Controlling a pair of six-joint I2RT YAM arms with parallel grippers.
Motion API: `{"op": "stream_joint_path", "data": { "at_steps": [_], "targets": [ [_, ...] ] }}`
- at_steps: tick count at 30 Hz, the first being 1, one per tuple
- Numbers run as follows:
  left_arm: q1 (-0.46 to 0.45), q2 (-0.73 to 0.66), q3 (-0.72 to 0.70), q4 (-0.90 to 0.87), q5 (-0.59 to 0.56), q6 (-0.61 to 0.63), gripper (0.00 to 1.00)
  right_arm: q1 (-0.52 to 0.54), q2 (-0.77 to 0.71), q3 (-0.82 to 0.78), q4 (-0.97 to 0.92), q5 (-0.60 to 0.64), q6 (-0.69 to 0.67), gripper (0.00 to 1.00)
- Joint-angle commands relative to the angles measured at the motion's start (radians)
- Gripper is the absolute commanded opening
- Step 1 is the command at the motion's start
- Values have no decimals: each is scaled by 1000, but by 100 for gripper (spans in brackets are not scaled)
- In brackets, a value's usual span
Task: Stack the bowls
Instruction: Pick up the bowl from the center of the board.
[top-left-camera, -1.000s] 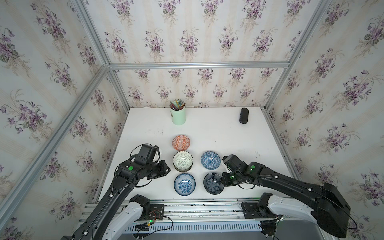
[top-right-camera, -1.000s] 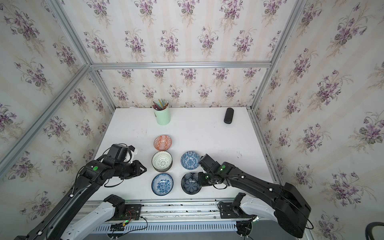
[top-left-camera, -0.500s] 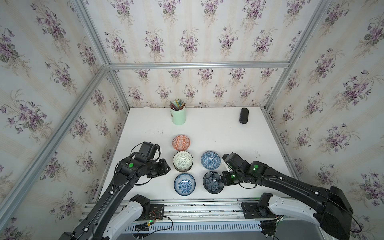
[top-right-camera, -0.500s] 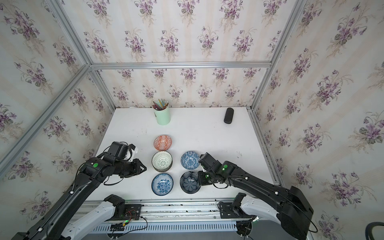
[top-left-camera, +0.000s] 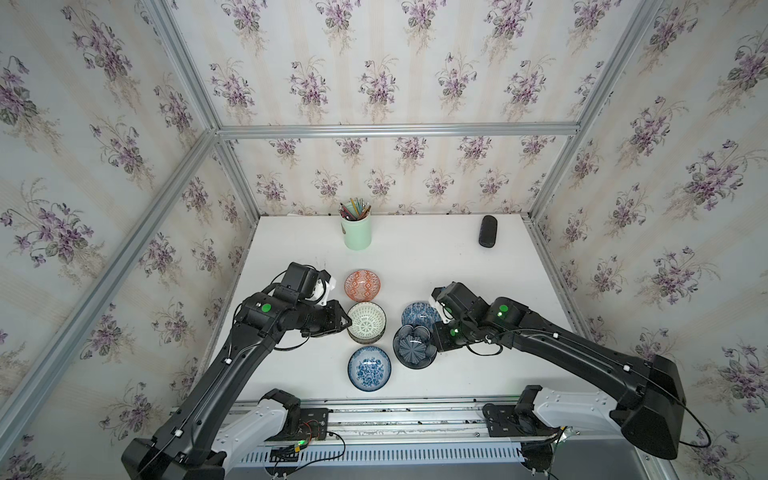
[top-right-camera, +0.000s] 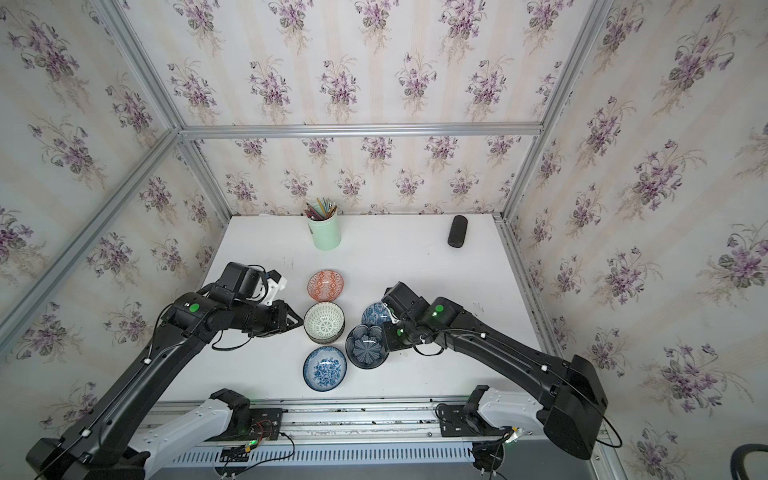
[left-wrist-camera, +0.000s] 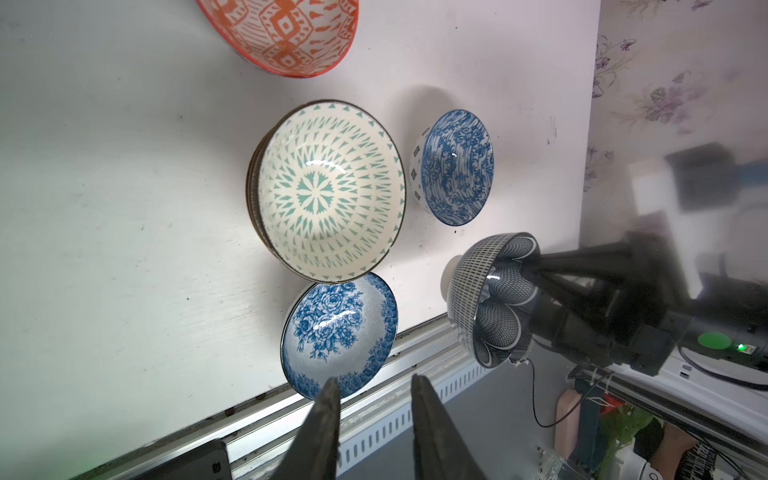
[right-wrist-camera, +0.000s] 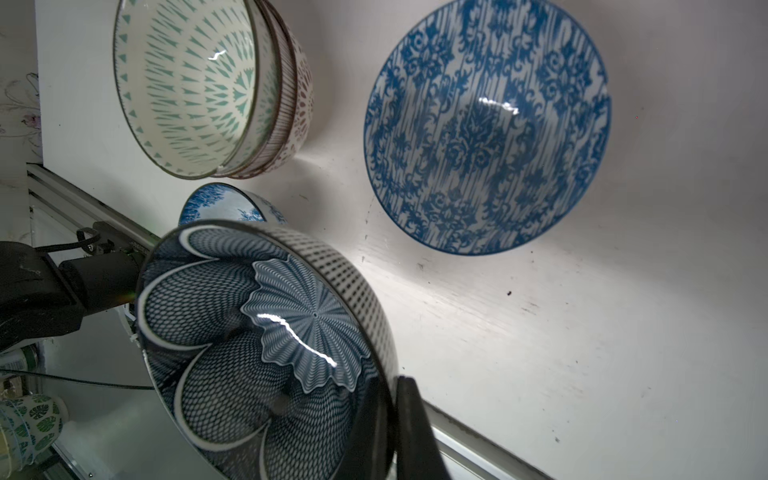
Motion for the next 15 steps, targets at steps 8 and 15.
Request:
{"op": "stream_joint_path", "data": {
  "at_steps": [8,15],
  "targets": [
    [-68,123,122,-34,-19,81,32,11,187,240,-67,-15,-82,0],
    [-93,173,141,-38,-40,93,30,22,262,345,-97,-42,-111,0]
  ]
}}
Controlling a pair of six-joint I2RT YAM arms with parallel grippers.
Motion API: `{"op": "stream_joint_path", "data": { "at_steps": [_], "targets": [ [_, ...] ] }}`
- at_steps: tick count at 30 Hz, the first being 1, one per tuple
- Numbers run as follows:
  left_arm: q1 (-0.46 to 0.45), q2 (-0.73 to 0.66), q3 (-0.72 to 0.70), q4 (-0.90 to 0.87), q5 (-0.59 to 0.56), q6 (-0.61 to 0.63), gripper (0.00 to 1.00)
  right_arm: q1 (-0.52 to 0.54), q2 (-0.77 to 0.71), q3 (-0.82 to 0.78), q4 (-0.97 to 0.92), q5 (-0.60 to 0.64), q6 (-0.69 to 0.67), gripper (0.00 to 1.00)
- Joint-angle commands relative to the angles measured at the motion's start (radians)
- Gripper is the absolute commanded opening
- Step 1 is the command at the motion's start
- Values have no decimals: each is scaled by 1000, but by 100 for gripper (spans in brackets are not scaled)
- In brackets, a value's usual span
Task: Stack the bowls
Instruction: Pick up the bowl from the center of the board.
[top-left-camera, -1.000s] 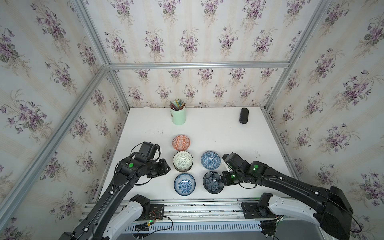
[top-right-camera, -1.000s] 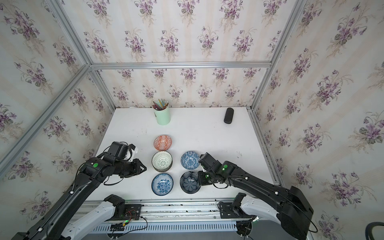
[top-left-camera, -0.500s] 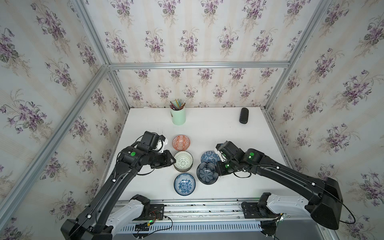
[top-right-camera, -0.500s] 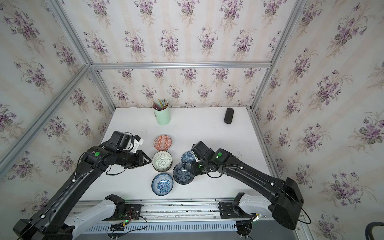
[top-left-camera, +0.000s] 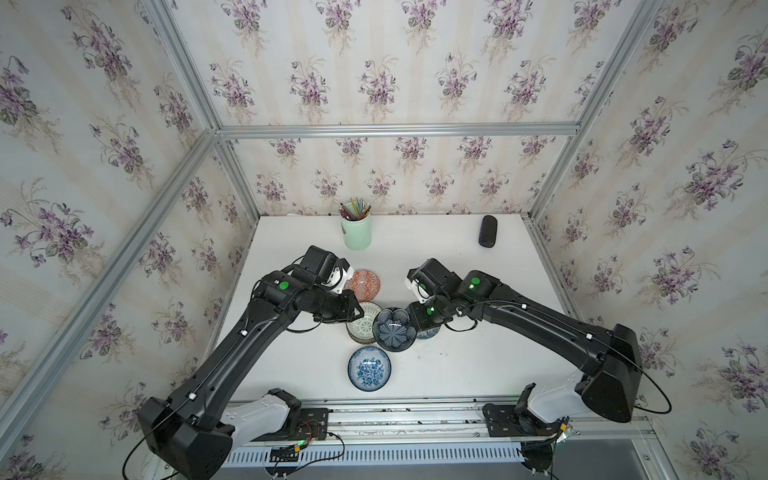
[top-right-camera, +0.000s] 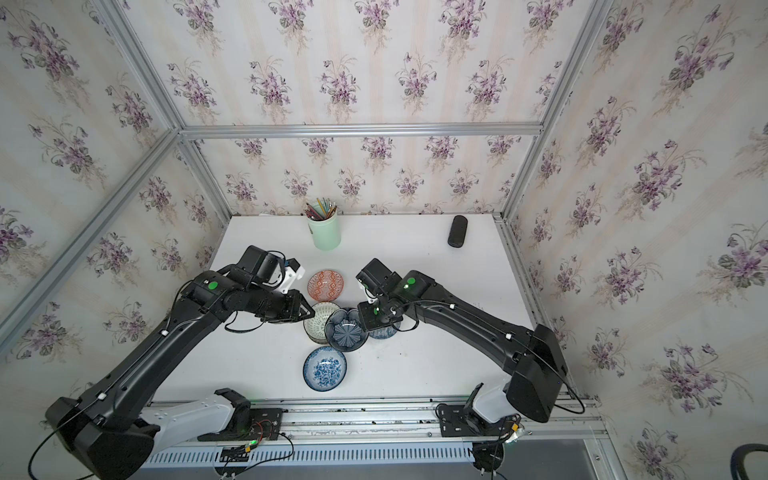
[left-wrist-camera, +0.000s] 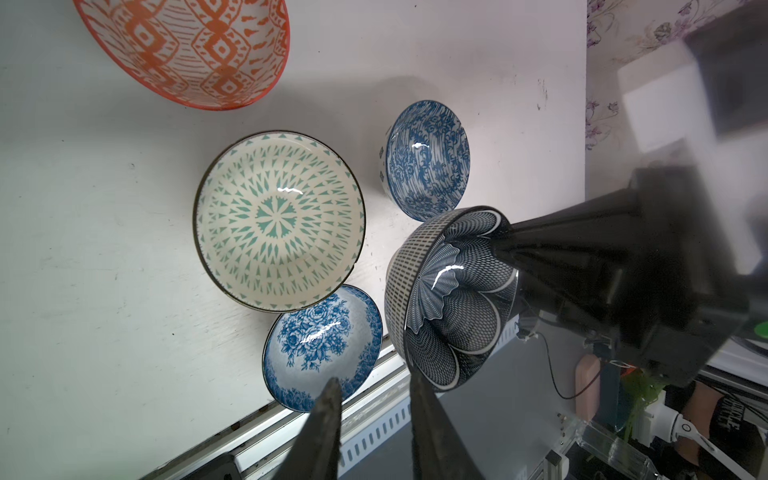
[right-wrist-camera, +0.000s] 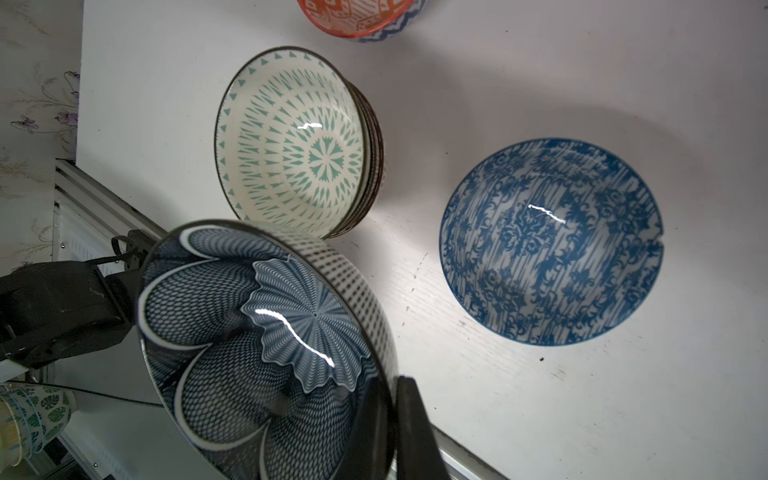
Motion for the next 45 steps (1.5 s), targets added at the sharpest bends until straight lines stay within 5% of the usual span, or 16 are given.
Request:
{"op": "stream_joint_path", "data": {
  "at_steps": [1,45],
  "targets": [
    [-7,17,2,-19,-27,28,30,4,27,44,-23,-31,-32,0],
    [-97,71,-23,14,-77,-13,14,18,104,178,-55,-57,-39,0]
  ]
}}
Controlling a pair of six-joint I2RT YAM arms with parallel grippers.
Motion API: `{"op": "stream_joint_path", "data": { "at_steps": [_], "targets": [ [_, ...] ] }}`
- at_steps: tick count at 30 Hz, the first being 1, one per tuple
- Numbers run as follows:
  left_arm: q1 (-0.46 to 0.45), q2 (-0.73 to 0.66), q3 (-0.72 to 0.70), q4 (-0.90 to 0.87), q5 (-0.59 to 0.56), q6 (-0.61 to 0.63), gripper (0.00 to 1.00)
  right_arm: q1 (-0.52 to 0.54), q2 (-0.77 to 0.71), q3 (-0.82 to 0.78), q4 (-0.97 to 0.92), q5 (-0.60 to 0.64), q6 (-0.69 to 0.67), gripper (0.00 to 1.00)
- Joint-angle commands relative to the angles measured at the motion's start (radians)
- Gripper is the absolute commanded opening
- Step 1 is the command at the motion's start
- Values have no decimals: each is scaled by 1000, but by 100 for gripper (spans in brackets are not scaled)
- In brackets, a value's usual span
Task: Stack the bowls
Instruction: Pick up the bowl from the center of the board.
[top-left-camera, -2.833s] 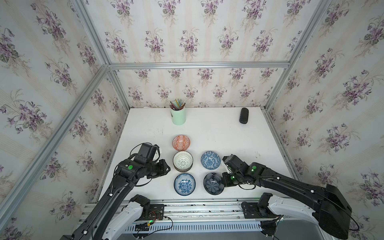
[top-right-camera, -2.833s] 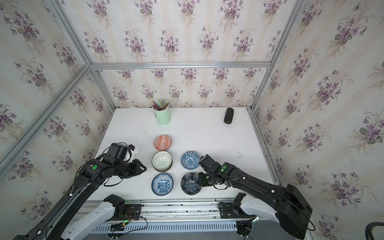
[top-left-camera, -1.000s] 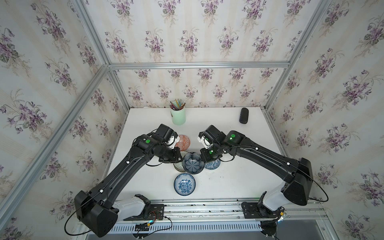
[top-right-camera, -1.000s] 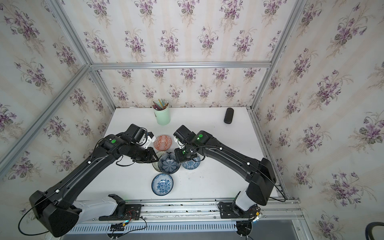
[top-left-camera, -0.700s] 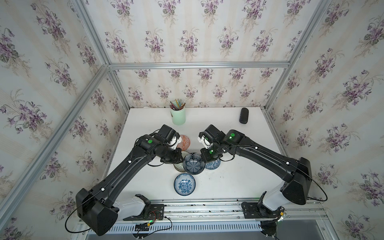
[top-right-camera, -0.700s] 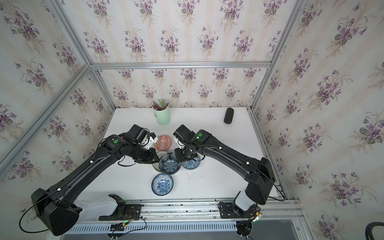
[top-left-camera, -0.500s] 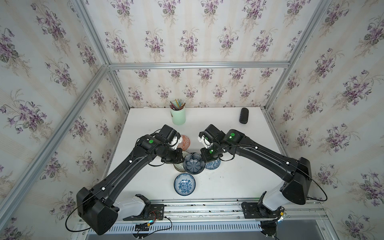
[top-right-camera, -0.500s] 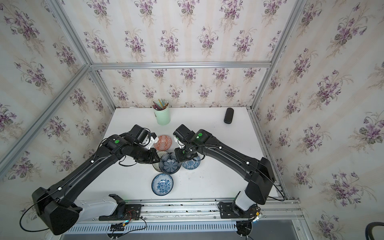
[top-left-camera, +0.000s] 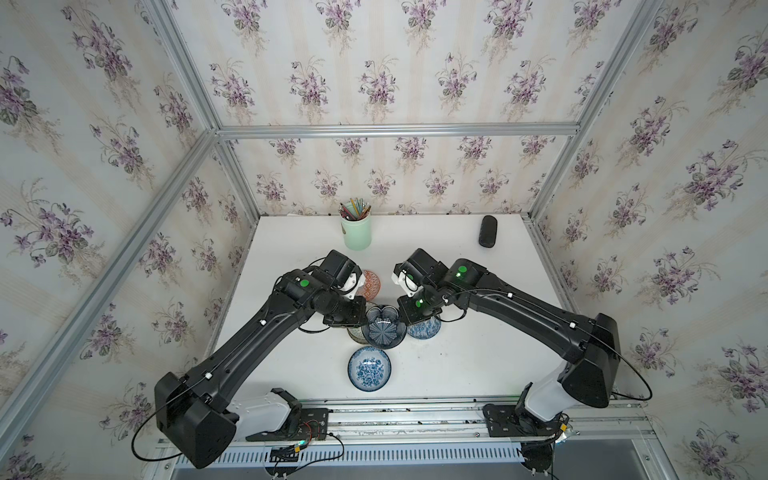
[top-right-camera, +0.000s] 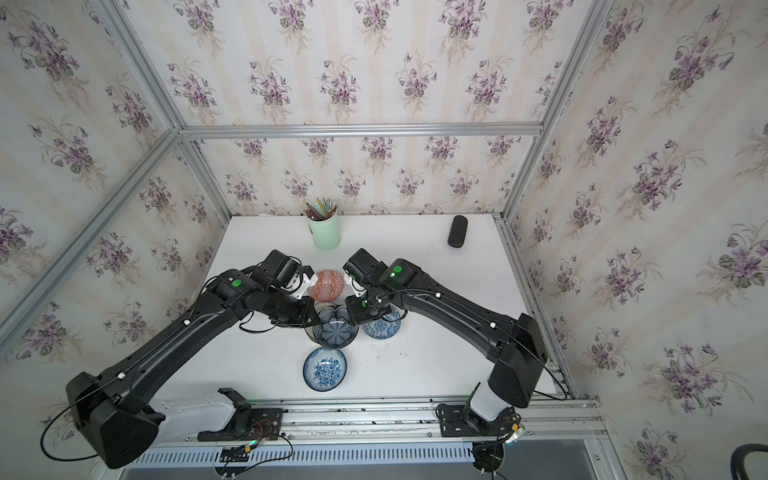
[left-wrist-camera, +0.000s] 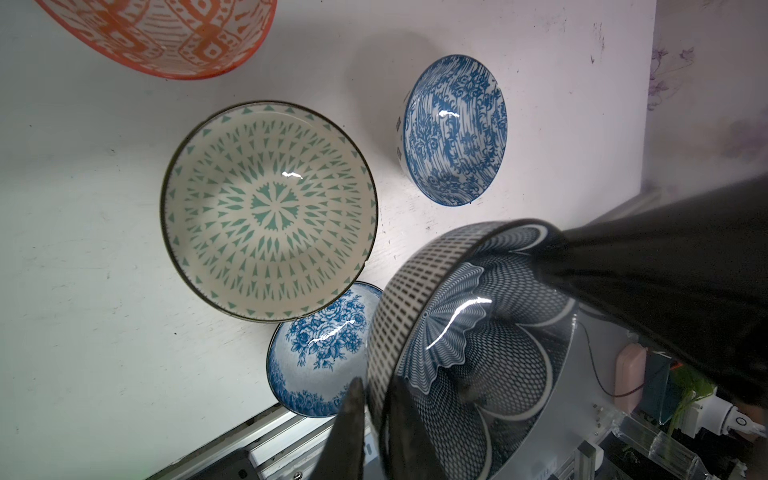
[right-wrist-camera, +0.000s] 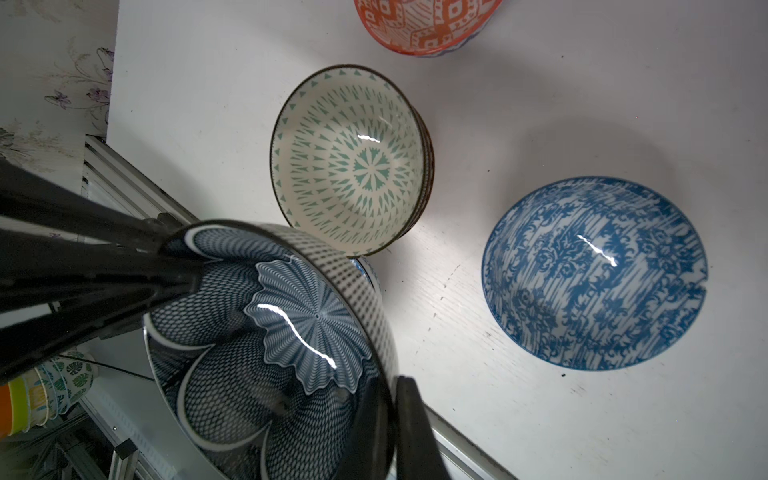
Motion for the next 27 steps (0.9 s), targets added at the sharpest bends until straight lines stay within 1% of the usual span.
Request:
{"op": "stream_joint_path", "data": {
  "at_steps": [1,6,8,10,13,17,18,19,20,22,24,27],
  "targets": [
    [-4,4,-1,-4,-10,-2,13,2,3,14,20,-16,4,0],
    [-7,7,-1,-9,-15,-3,10,3,11,16,22,-17,3,0],
    [-8,8,0,-11,-19,-2,6,4,14,16,25,-19,4,0],
    [-8,8,4,-14,-19,-3,0,4,16,18,26,-20,4,0],
    [-7,3,10,-20,-19,-3,0,5,20,22,29,-22,5,0],
    [-8,-3,23,-33,-65,-4,0,4,26,44,25,-19,-2,0],
    [-8,-4,26,-37,-73,-3,0,5,28,50,25,-20,-7,5],
    [-8,-4,29,-39,-81,-3,0,5,30,58,24,-18,-12,20],
    [-8,-4,30,-40,-89,-2,0,4,31,64,22,-17,-15,33],
    [-7,-2,32,-42,-111,-4,0,4,32,79,21,-10,-20,47],
    [-7,4,37,-54,-139,-10,0,4,32,98,16,1,-27,55],
    [-2,13,42,-62,-164,-12,0,4,23,127,13,9,-41,59]
  ]
}}
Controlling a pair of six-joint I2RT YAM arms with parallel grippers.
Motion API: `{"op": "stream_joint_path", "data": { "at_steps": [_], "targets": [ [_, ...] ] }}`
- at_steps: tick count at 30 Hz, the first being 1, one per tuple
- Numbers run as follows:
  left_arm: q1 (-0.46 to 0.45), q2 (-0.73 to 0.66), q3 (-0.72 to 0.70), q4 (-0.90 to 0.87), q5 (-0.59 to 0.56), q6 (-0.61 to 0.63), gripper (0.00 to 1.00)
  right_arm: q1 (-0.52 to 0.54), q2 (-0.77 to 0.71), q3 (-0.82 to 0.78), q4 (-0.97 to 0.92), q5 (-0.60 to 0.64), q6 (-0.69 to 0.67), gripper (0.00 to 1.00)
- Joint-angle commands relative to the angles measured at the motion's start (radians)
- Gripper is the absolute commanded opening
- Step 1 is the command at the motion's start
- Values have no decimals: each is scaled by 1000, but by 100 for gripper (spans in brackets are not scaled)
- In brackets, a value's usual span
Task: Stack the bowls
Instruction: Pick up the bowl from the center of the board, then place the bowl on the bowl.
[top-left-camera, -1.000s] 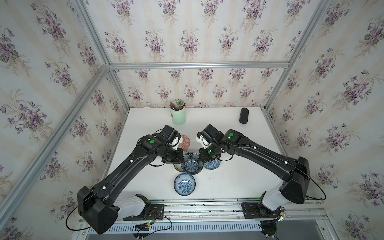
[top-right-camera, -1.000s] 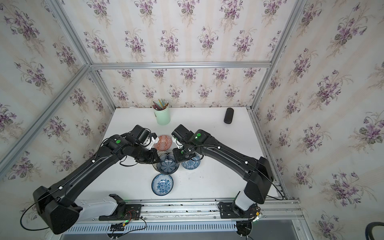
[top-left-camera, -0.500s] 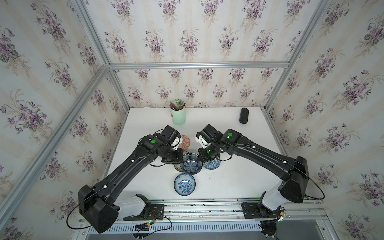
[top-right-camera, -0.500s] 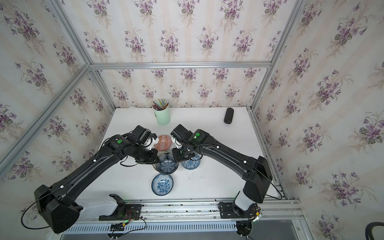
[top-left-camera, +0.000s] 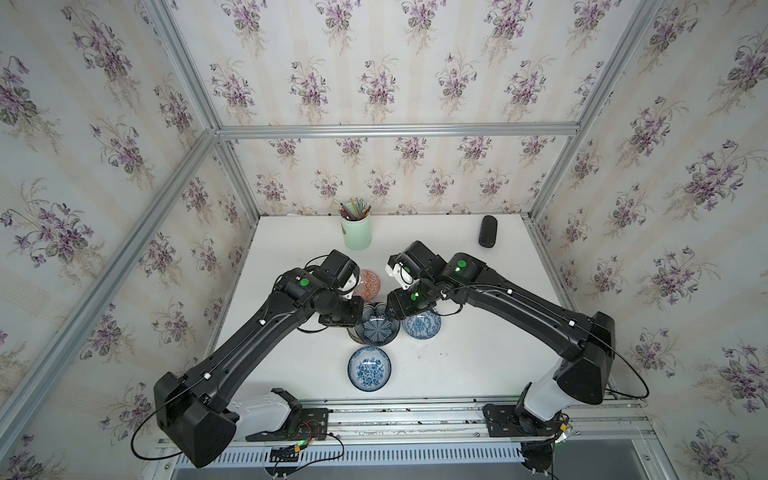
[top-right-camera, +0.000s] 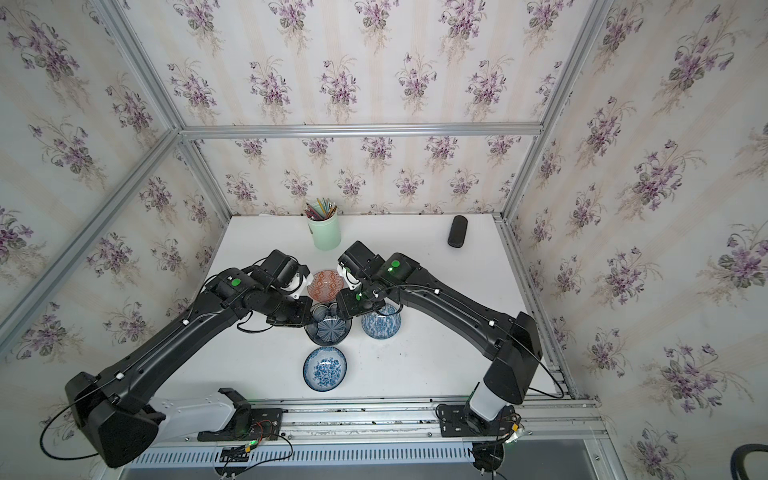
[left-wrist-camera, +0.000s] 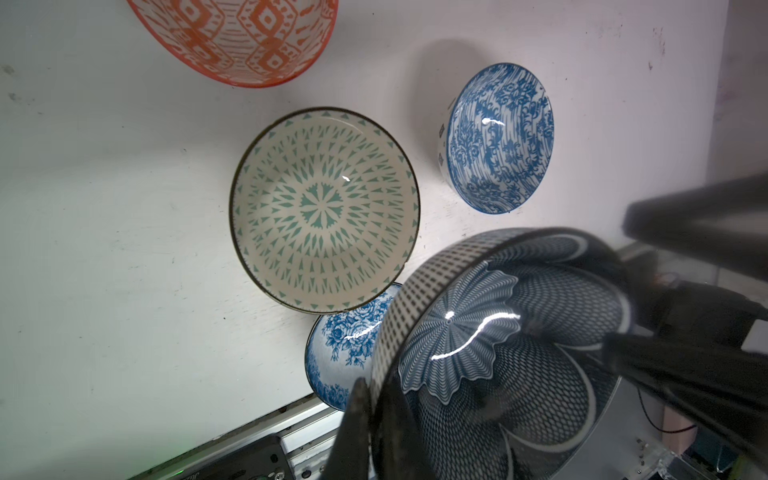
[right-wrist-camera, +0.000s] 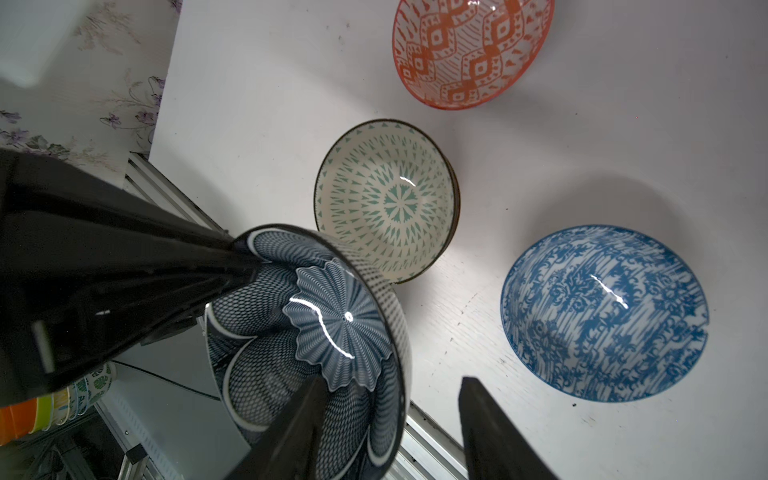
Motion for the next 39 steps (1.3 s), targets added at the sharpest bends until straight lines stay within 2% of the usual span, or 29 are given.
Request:
{"op": "stream_joint_path", "data": {
  "at_steps": [1,6,14,24,39],
  "targets": [
    [7,6,14,-10,-41,-3,0,-1,-15,29,9,12,-24,59],
    [26,6,1,-1,-98,-12,0,-4,-79,14,40,33,-39,64],
    [94,-1,-63,72,-57,-10,0,-18,-158,-108,97,41,-34,63],
    [157,59,-102,152,13,-5,0,-18,-195,-200,144,49,-24,62],
    [176,72,-181,225,42,-12,0,-21,-217,-252,174,57,-11,60]
  ]
}}
